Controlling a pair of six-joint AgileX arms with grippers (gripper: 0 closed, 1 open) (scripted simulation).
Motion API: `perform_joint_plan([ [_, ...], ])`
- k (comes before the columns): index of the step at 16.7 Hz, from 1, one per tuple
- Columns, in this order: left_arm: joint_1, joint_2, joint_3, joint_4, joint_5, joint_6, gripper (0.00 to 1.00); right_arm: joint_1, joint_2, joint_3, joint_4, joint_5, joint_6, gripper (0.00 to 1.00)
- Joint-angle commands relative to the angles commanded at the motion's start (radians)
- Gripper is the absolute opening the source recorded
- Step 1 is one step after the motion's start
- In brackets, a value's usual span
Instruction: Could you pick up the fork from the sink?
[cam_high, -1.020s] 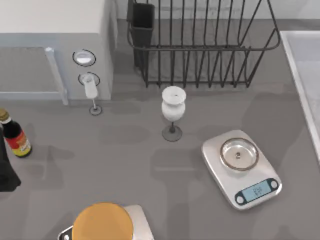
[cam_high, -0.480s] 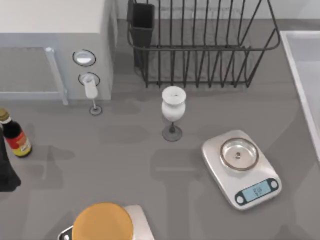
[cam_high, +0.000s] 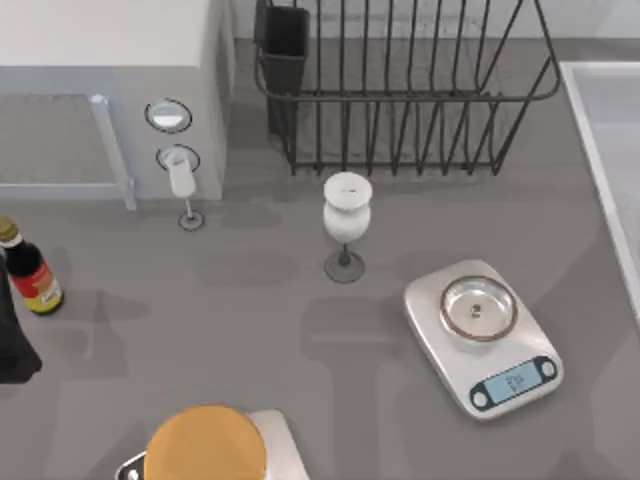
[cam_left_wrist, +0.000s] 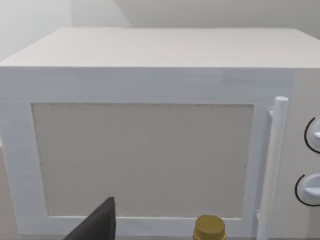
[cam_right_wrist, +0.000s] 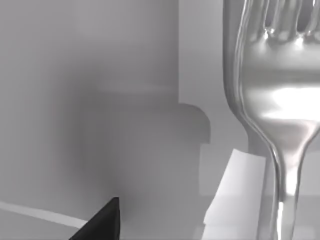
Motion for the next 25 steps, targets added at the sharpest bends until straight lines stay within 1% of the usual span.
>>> perform_joint_plan([
  [12,0.000,0.000,0.000,0.000,0.000,0.000,1.00,0.000,0.000,0.000,0.000,0.000,0.000,0.02],
  [13,0.000,0.000,0.000,0.000,0.000,0.000,1.00,0.000,0.000,0.000,0.000,0.000,0.000,0.00],
  [20,0.000,0.000,0.000,0.000,0.000,0.000,1.00,0.000,0.000,0.000,0.000,0.000,0.000,0.00],
  [21,0.000,0.000,0.000,0.000,0.000,0.000,1.00,0.003,-0.047,0.011,-0.015,-0.014,0.013,0.00],
  [23,0.000,0.000,0.000,0.000,0.000,0.000,1.00,0.003,-0.050,0.025,-0.031,-0.014,0.012,0.00],
  [25,0.000,0.000,0.000,0.000,0.000,0.000,1.00,0.002,-0.068,0.070,-0.088,-0.014,0.011,0.00],
])
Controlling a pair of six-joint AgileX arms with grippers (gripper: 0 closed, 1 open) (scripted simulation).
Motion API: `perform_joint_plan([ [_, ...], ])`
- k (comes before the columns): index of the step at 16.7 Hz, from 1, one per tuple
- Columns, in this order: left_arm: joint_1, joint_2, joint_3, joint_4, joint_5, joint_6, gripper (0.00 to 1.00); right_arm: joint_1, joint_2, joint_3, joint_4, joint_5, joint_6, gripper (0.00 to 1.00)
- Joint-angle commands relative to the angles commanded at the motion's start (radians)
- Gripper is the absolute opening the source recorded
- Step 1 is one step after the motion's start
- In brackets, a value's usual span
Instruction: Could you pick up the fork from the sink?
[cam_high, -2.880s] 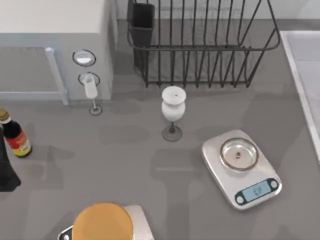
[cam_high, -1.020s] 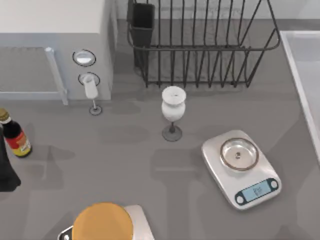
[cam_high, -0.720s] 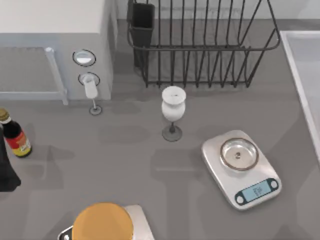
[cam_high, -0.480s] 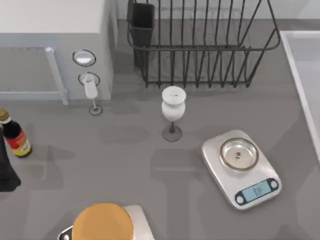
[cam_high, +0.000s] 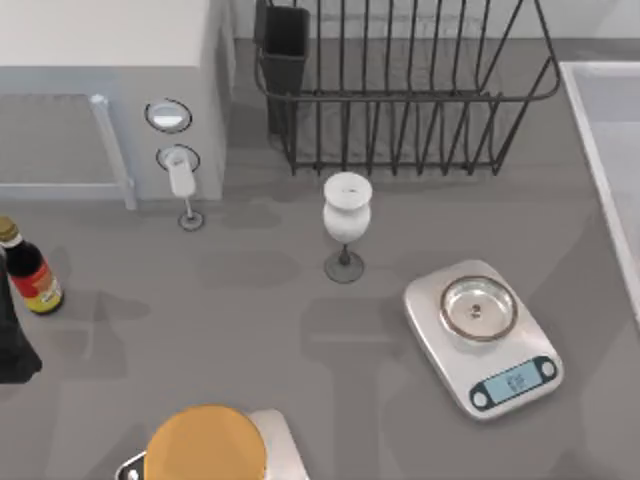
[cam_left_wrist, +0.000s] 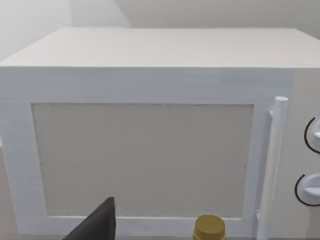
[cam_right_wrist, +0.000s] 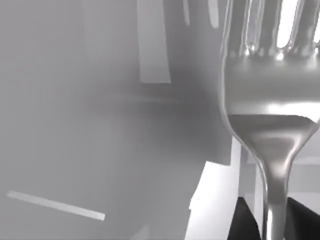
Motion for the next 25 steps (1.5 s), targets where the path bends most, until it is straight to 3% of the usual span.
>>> perform_joint_plan([
  [7,0.000,0.000,0.000,0.000,0.000,0.000,1.00,-0.001,-0.123,0.217,-0.361,-0.002,-0.002,0.00],
  [15,0.000,0.000,0.000,0.000,0.000,0.000,1.00,0.016,-0.154,0.240,-0.404,-0.002,0.014,0.00],
  [19,0.000,0.000,0.000,0.000,0.000,0.000,1.00,0.165,-0.236,0.185,-0.444,0.001,0.163,0.00],
  [25,0.000,0.000,0.000,0.000,0.000,0.000,1.00,0.544,-0.433,0.055,-0.532,0.006,0.529,0.00],
])
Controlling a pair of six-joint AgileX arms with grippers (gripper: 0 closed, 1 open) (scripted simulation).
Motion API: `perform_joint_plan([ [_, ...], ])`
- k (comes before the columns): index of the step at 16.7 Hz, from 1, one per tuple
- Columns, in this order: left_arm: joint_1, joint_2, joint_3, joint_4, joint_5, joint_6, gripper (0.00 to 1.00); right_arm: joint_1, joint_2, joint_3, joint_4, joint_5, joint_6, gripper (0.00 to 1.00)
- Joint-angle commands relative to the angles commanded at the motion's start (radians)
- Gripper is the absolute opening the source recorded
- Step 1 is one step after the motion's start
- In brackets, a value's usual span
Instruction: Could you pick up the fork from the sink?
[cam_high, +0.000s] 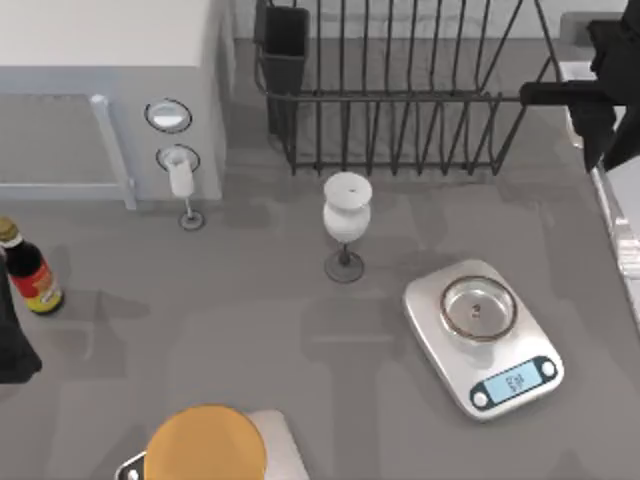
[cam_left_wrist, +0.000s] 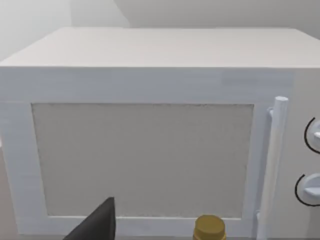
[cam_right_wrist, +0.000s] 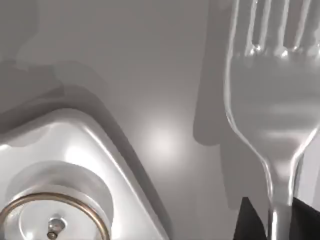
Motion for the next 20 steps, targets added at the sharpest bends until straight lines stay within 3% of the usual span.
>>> perform_joint_plan([
  [4,0.000,0.000,0.000,0.000,0.000,0.000,1.00,0.110,-0.077,-0.052,-0.030,0.002,0.109,0.00],
  [12,0.000,0.000,0.000,0.000,0.000,0.000,1.00,0.113,-0.118,-0.050,-0.005,0.012,0.128,0.00],
  [20,0.000,0.000,0.000,0.000,0.000,0.000,1.00,0.104,-0.083,-0.366,0.323,0.020,0.127,0.00],
])
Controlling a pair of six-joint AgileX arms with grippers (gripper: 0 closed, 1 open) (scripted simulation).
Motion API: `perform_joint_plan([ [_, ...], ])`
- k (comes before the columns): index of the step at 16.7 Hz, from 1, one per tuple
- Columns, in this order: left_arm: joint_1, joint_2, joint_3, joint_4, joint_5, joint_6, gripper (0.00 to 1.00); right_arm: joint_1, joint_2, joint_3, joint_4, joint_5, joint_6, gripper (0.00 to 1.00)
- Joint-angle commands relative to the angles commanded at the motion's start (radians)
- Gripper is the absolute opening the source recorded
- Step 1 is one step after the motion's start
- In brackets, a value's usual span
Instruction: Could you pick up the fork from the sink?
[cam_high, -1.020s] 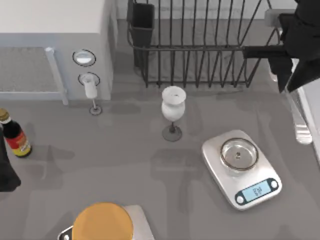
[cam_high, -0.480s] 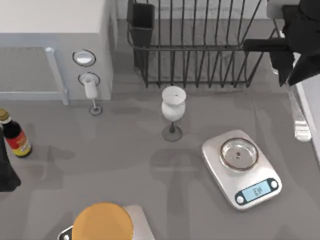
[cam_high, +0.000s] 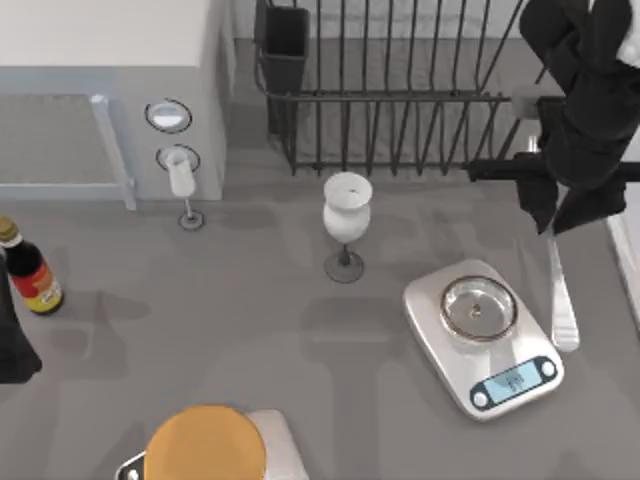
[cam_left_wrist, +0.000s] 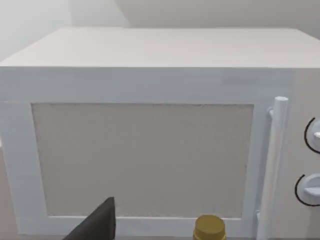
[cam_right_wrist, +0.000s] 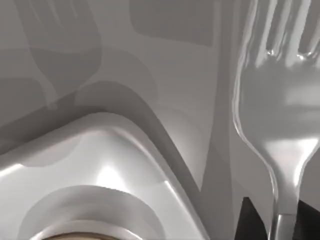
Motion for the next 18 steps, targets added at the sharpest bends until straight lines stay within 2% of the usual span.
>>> perform_joint_plan([
  [7,0.000,0.000,0.000,0.000,0.000,0.000,1.00,0.012,0.046,-0.066,0.067,-0.017,-0.012,0.00],
  [18,0.000,0.000,0.000,0.000,0.000,0.000,1.00,0.012,0.046,-0.066,0.067,-0.017,-0.012,0.83],
])
